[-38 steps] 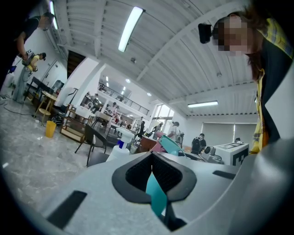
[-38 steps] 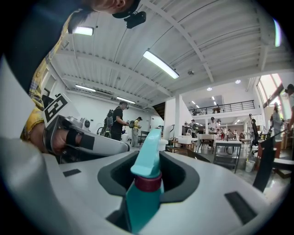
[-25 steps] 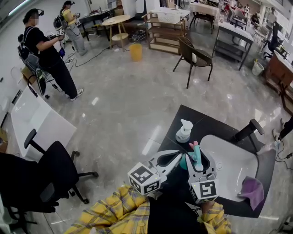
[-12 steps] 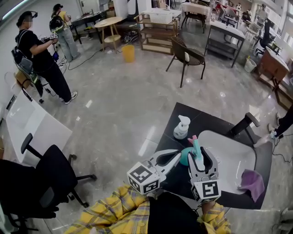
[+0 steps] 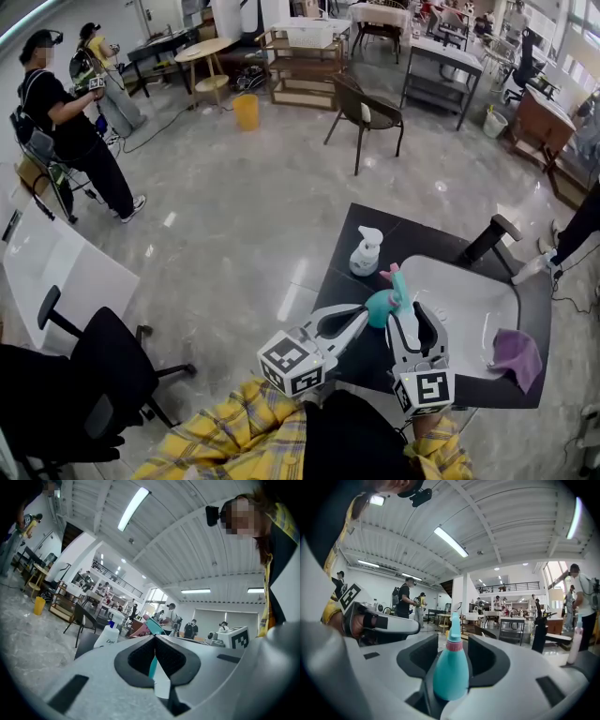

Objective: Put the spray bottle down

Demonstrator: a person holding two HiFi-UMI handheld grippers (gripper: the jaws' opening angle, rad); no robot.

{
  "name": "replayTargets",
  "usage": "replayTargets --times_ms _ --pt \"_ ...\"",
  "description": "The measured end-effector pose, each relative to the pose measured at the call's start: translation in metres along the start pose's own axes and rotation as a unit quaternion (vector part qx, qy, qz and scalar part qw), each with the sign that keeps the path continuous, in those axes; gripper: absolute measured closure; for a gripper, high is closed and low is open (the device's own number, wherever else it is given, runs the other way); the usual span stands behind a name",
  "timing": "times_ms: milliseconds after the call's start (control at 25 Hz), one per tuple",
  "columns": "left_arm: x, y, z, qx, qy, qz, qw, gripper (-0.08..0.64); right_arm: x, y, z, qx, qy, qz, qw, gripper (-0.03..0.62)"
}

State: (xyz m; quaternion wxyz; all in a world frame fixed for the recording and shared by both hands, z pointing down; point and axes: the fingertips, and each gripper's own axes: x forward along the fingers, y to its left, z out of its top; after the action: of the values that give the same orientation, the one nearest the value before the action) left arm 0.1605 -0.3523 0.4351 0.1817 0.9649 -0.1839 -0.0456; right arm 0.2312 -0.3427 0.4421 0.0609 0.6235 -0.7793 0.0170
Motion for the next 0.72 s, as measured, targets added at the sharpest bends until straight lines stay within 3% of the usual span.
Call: replayTargets --times_ms 360,720 --pt "-0.010 -0.014 -0.006 0.000 0.012 -0.026 0.9996 0.555 -0.021 0.007 -0.005 0.008 0.007 -0.030 0.999 0.423" --pt "-0.028 -0.023 -0.014 0.000 0.025 -0.042 0.9988 0.554 -0.039 0.019 -0.012 0.016 0.017 -0.060 0.998 0.517"
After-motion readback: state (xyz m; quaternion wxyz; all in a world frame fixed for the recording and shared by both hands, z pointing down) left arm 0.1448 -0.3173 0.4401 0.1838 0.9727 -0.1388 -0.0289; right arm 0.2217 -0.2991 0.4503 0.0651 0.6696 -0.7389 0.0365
